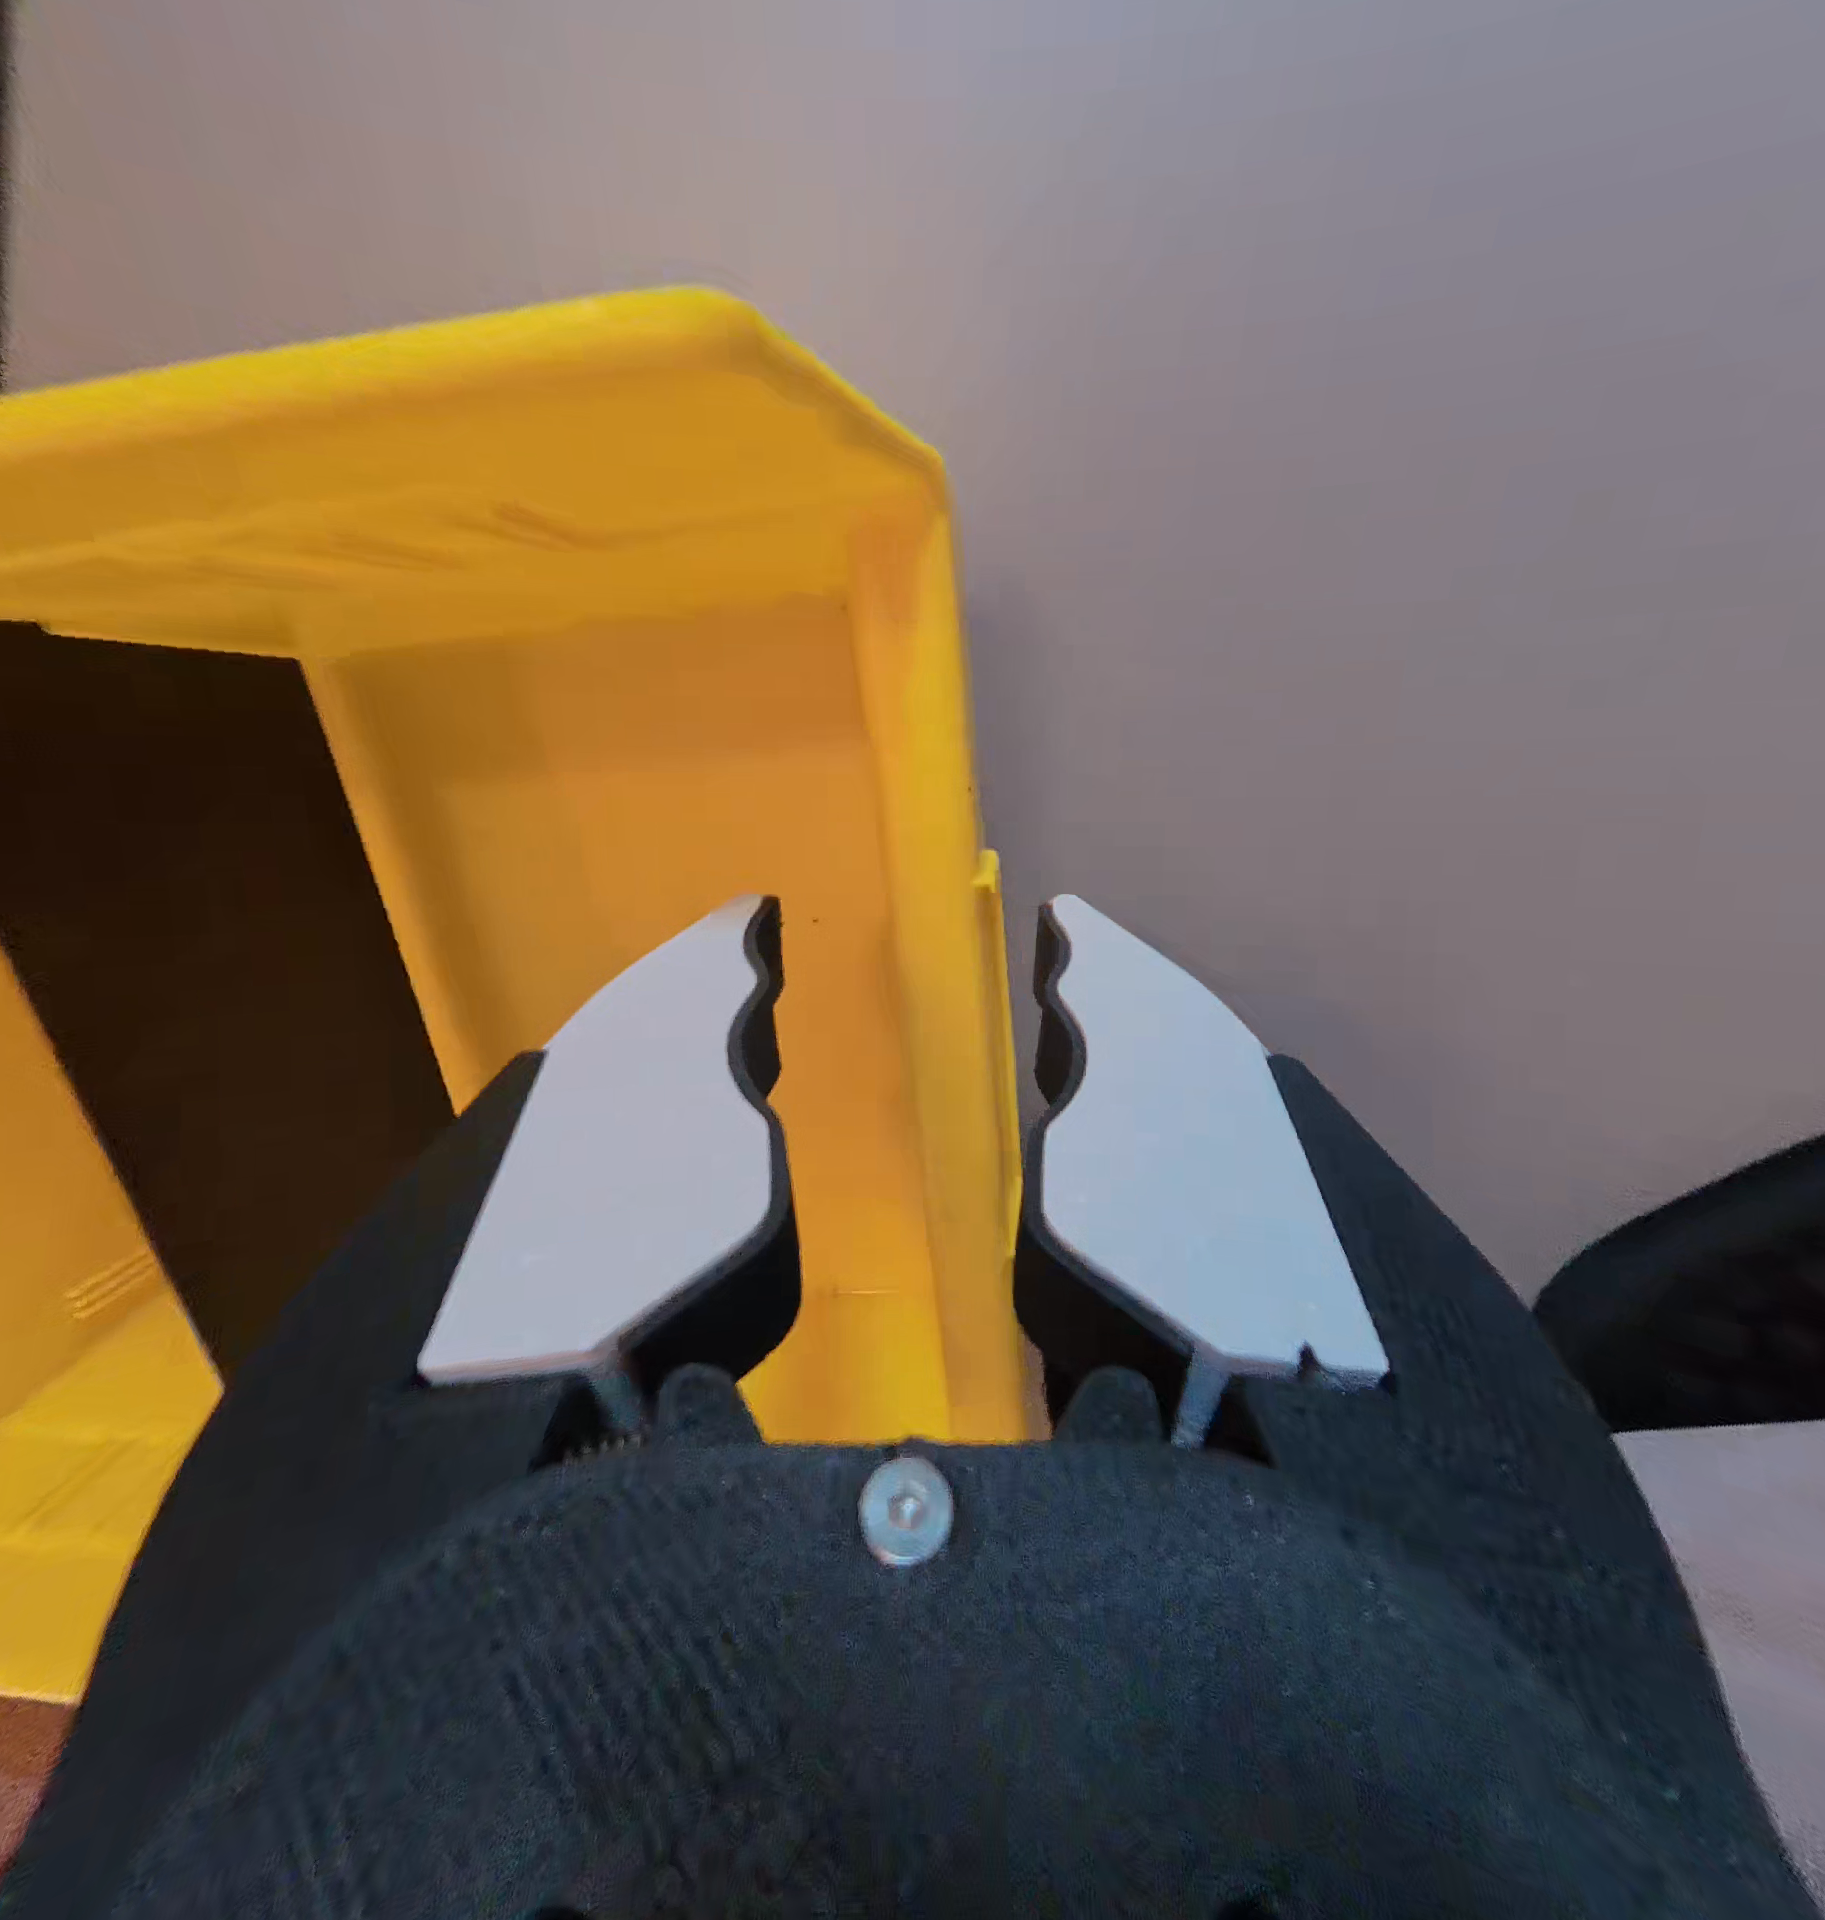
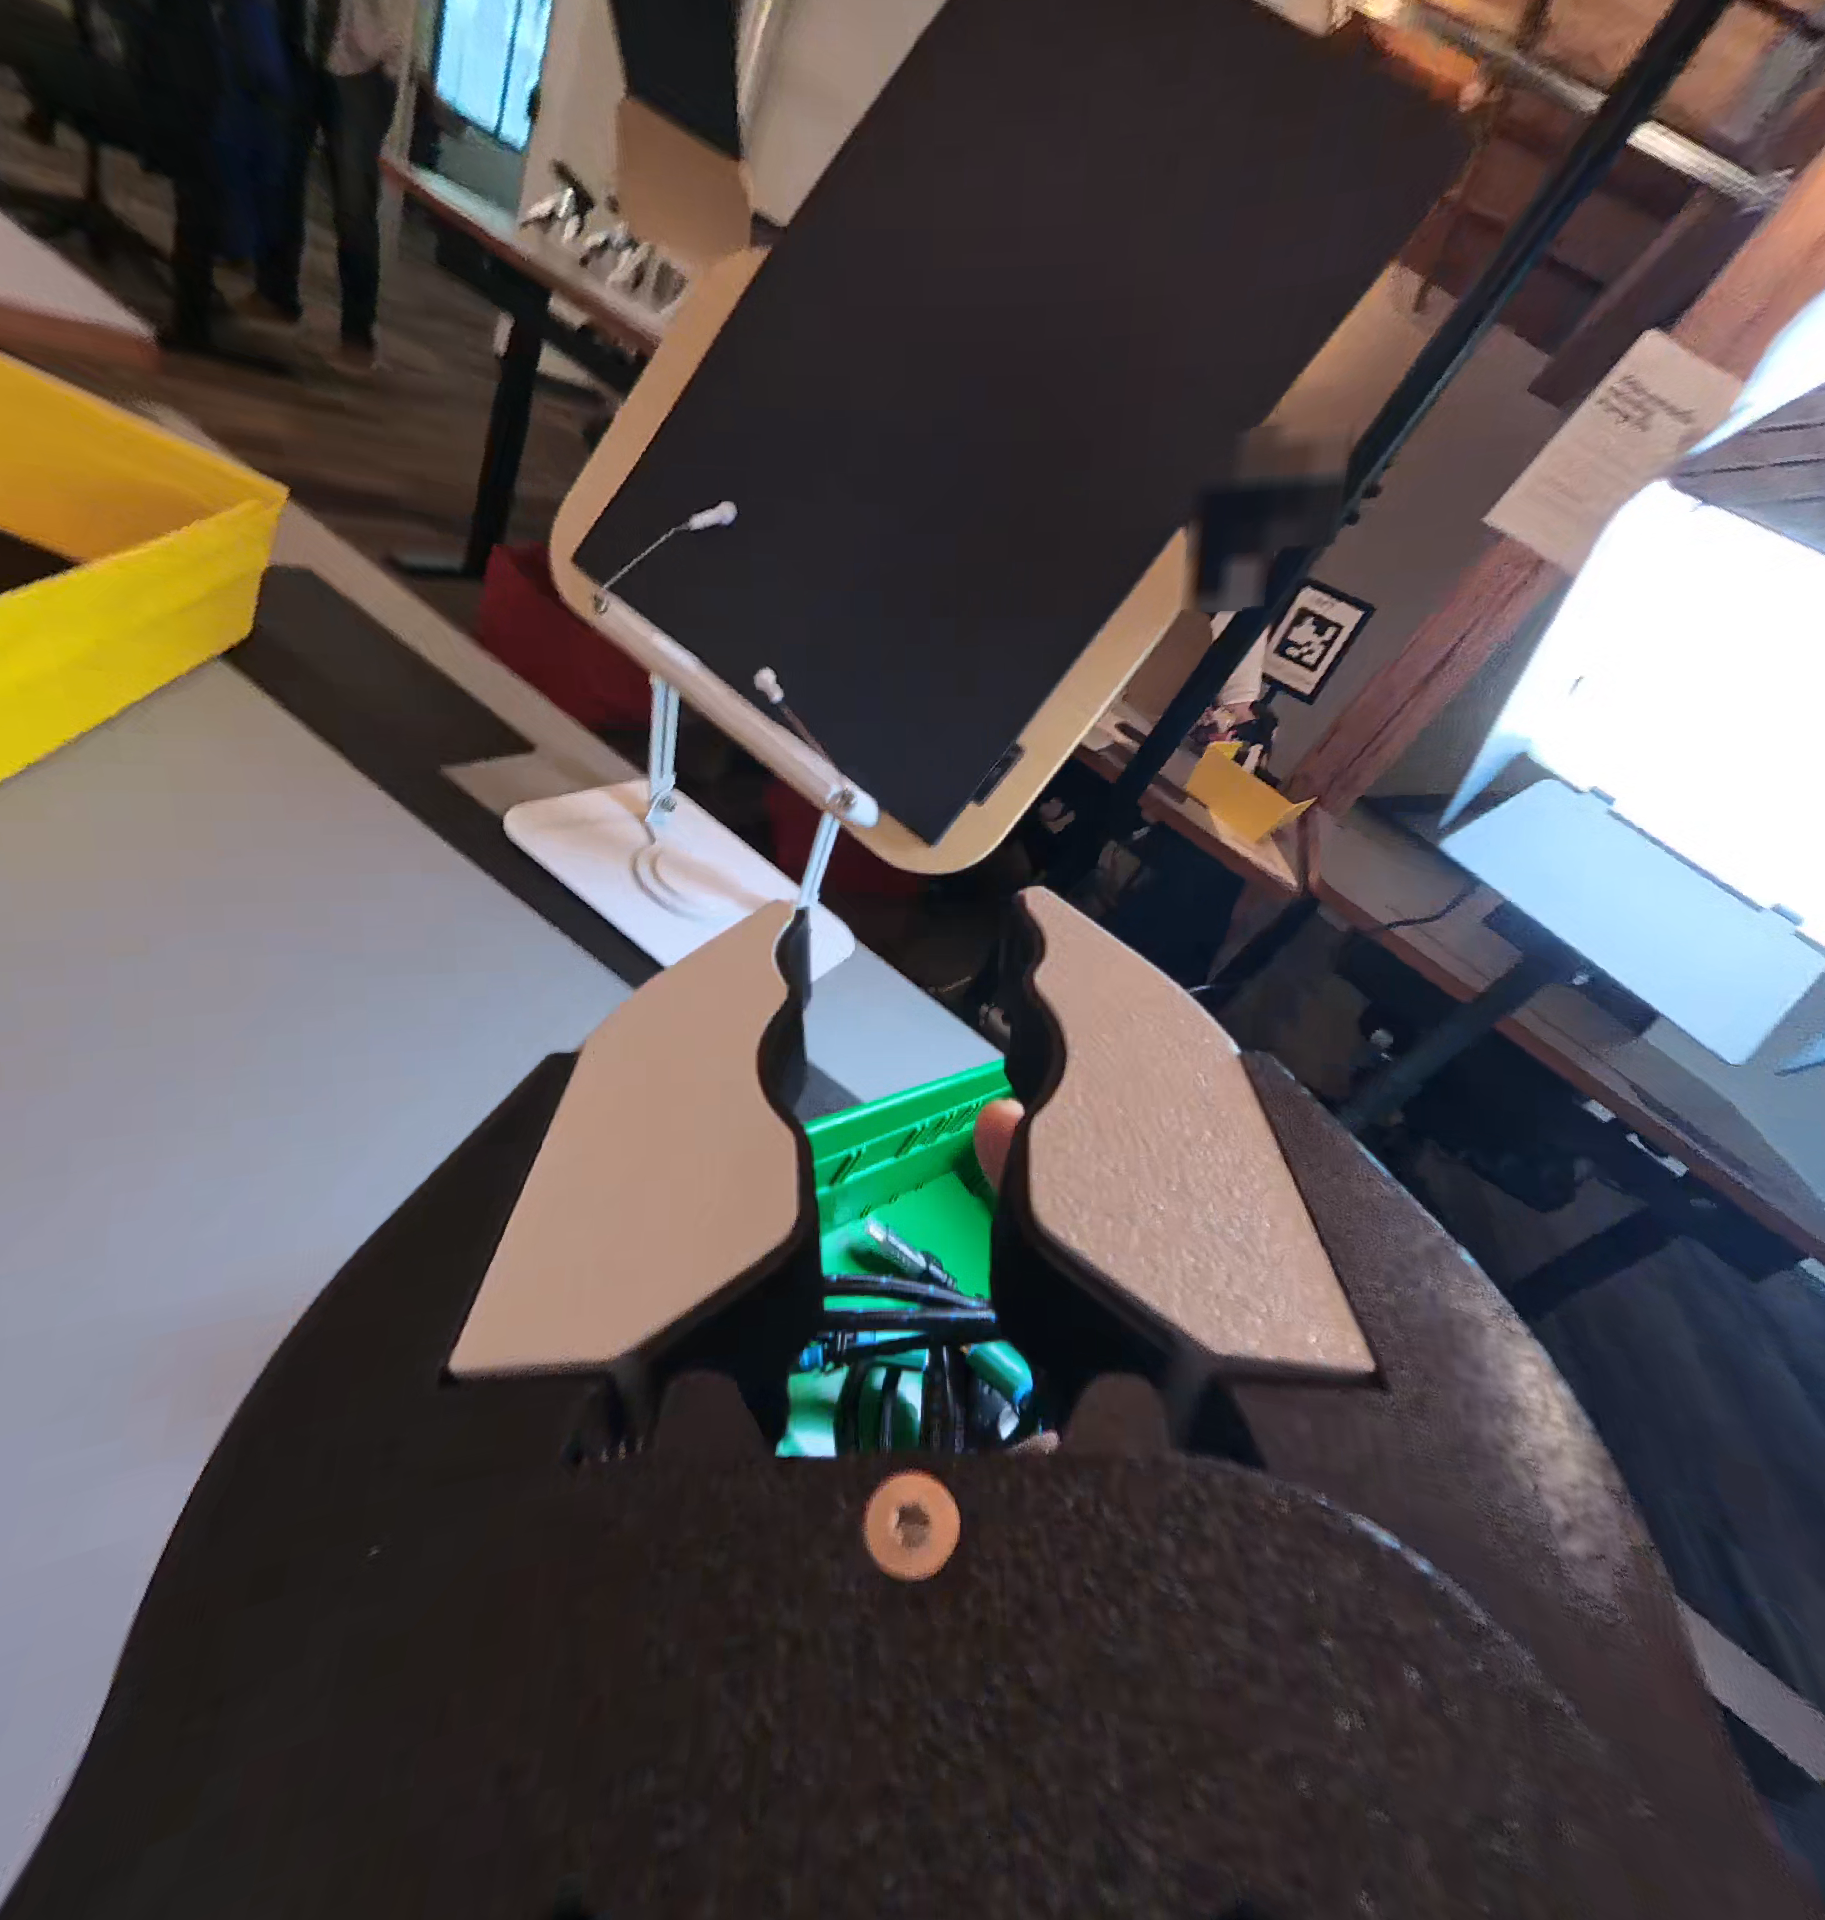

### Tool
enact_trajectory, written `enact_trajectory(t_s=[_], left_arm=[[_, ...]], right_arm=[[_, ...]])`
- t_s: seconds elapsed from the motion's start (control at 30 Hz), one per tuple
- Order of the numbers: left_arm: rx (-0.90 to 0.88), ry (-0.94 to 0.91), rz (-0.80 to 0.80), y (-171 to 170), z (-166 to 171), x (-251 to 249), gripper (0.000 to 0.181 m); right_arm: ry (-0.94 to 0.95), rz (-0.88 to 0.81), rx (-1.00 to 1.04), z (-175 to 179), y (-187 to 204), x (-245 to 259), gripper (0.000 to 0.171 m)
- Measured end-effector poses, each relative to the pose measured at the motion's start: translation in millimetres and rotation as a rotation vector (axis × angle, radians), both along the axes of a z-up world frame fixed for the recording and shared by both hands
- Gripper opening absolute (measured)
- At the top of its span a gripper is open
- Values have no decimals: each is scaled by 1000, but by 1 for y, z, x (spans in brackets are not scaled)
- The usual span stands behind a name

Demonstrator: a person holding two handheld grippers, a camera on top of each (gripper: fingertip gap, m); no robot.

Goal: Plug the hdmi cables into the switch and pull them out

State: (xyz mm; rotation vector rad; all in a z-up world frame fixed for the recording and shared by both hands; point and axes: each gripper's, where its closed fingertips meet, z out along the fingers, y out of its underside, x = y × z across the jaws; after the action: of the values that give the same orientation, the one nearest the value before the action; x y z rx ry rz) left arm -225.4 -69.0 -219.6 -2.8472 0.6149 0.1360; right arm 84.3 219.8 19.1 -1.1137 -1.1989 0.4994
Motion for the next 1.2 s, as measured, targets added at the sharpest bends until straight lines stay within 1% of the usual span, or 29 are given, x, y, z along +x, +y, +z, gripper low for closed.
enact_trajectory(t_s=[0.03,0.1,0.13,0.17,0.23,0.3,0.37,0.43,0.57,0.63,0.67,0.73,0.77,0.8,0.9,1.0,1.07,1.13,1.2], left_arm=[[-44,31,-4,2,-11,-3,47],[-86,57,-55,10,-27,1,40],[-72,69,-97,19,-31,6,29],[-44,102,-133,30,-33,9,30],[-29,138,-153,42,-33,17,35],[-3,140,-212,53,-33,32,39],[27,132,-294,62,-33,53,40],[67,147,-388,73,-31,73,38],[172,195,-553,92,-24,108,29],[207,202,-569,96,-18,114,32],[213,203,-555,97,-15,113,35],[219,197,-538,95,-10,111,40],[218,192,-537,93,-8,110,40],[221,186,-538,91,-5,110,41],[242,124,-529,84,9,117,35],[259,90,-529,74,25,121,35],[304,70,-539,70,40,126,32],[390,22,-573,71,58,140,29],[461,-18,-607,72,72,153,29]], right_arm=[[-51,2,16,-6,-3,-2,33],[-172,-12,49,-22,-5,-5,30],[-253,-3,48,-35,-7,-7,30],[-344,20,38,-50,-11,-7,29],[-542,78,18,-85,-21,-5,26],[-774,158,-54,-128,-36,5,25],[-936,182,-110,-160,-41,13,24],[-1023,129,-151,-182,-31,16,25],[-1162,6,-149,-220,-5,19,42],[-1180,-26,-133,-234,5,13,44],[-1183,-34,-113,-240,10,10,42],[-1180,-9,-52,-245,11,2,34],[-1197,21,-32,-247,7,1,25],[-1197,33,0,-247,4,-2,26],[-1218,96,27,-247,-15,-9,26],[-1256,175,54,-246,-47,-16,26],[-1310,193,124,-246,-70,-21,28],[-1379,221,216,-244,-102,-24,29],[-1366,317,298,-237,-146,-31,29]])
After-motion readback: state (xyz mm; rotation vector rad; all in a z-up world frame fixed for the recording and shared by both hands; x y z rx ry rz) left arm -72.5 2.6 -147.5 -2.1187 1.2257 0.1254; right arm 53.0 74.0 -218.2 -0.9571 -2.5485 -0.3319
